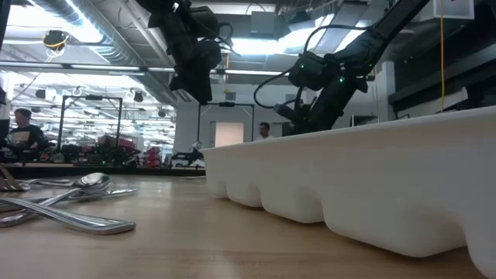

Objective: Sort silverware
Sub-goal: Put the silver table knife into the silverware tray

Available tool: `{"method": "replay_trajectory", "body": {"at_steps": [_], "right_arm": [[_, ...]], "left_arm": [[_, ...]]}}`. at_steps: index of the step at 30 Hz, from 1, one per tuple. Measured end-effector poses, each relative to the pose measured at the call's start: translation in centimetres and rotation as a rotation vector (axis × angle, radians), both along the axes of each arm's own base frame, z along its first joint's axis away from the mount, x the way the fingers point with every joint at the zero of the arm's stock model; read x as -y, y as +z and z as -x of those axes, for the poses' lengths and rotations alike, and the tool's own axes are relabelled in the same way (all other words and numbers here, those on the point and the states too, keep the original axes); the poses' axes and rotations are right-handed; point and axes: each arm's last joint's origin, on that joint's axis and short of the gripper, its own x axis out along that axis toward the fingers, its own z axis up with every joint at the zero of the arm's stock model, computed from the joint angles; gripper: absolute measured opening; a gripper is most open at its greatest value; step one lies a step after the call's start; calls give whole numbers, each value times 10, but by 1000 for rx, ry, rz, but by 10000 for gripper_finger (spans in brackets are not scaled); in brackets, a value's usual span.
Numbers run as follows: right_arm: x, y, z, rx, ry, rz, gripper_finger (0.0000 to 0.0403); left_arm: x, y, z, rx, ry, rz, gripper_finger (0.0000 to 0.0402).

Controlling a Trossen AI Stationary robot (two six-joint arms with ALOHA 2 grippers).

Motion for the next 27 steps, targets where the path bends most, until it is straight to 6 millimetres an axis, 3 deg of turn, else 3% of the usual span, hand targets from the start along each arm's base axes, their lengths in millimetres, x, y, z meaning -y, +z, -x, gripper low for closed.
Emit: {"method": "replay_trajectory", "body": {"at_steps": [18,27], "right_arm": [[-6,-3,-8,29,-52,0,115],[-1,-20,-36,-80,33,-66,115]], "left_arm": [[0,0,0,-1,-3,-2,104],[0,0,1,-8,-10,-1,104]]}}
